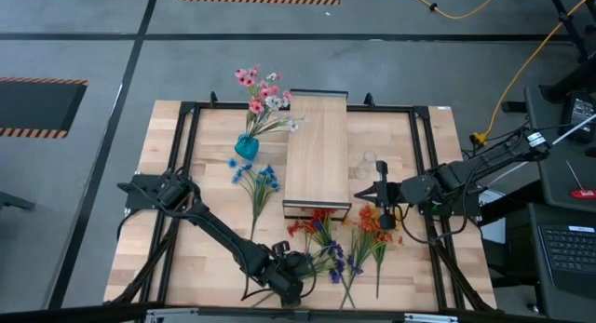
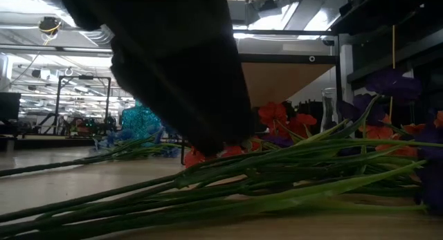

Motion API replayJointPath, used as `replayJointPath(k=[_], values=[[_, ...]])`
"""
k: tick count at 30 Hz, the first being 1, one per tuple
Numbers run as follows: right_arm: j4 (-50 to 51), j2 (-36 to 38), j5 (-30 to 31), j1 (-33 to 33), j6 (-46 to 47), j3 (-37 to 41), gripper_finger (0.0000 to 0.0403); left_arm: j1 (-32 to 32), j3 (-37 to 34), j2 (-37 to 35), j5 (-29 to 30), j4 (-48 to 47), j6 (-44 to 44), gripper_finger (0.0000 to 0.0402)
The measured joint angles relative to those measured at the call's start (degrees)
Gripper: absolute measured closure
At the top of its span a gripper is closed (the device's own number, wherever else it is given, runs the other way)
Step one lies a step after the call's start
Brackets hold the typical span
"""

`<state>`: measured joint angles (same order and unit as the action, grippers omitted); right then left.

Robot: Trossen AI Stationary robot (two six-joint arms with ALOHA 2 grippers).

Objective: Pick and place flowers into a vace then onto a shelf
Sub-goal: Put the violet flowers into the blue vase

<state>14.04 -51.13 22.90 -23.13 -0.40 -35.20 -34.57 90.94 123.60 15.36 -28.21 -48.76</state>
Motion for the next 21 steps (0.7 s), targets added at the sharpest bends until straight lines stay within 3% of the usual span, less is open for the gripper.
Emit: replayJointPath(k=[17, 21], values=[[0.04, -0.02, 0.00, 0.01, 0.35, 0.00, 0.0395, 0.26, -0.57, 0.85, -0.05, 0.04, -0.01, 0.0199], [0.04, -0.02, 0.00, -0.01, 0.35, 0.00, 0.0395, 0.59, -0.57, 2.30, -2.28, 0.69, 0.02, 0.0199]])
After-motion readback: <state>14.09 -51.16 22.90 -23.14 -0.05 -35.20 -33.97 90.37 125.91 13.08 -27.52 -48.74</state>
